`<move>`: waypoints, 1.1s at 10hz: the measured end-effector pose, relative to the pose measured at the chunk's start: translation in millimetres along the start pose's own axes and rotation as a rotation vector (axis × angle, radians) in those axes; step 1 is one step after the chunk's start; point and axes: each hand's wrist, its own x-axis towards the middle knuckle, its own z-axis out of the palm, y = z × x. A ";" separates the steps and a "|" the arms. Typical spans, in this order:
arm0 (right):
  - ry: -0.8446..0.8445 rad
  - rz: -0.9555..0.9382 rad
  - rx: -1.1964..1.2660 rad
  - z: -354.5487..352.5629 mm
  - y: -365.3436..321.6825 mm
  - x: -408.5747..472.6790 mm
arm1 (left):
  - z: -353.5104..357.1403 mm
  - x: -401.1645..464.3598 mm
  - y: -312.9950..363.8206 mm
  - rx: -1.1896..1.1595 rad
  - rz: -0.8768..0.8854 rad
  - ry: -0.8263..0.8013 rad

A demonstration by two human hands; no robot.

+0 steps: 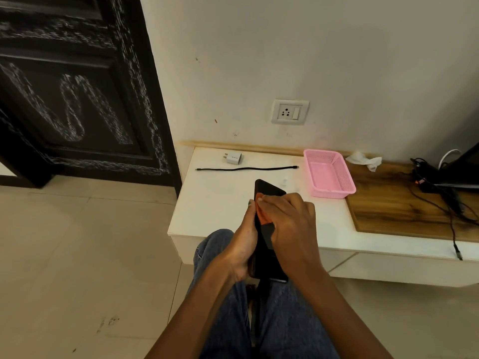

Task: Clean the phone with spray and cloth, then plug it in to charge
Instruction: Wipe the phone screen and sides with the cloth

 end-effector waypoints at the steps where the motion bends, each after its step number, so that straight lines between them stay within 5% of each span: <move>1: 0.551 -0.006 0.203 -21.6 33.0 23.7 | 4.3 1.0 1.4 0.040 0.019 0.000; 4: 0.489 0.001 0.312 -16.6 24.7 25.8 | -1.3 0.6 1.8 -0.008 0.011 -0.012; 5: 0.093 0.028 0.082 -15.2 -14.5 15.9 | -8.0 2.2 4.9 -0.050 0.011 0.005; 6: -0.420 -0.023 -1.098 5.5 -14.2 29.2 | -9.0 3.3 6.3 -0.071 0.011 0.024; 7: -0.597 0.096 -1.059 25.0 -10.4 25.0 | -3.6 0.4 7.3 -0.092 0.016 0.015; 8: 0.105 0.175 0.144 7.1 -1.9 22.3 | 2.6 -1.5 6.0 -0.071 0.026 -0.007; 9: 0.449 0.063 0.459 -18.5 28.9 42.0 | 5.5 -3.1 3.0 -0.060 0.026 -0.010; 10: 0.475 0.006 0.415 -22.5 25.3 38.4 | 3.8 -3.0 2.0 -0.066 0.029 -0.002; 11: 0.053 0.064 -0.143 -10.9 -10.8 29.6 | -1.1 -2.5 4.9 -0.124 0.032 -0.002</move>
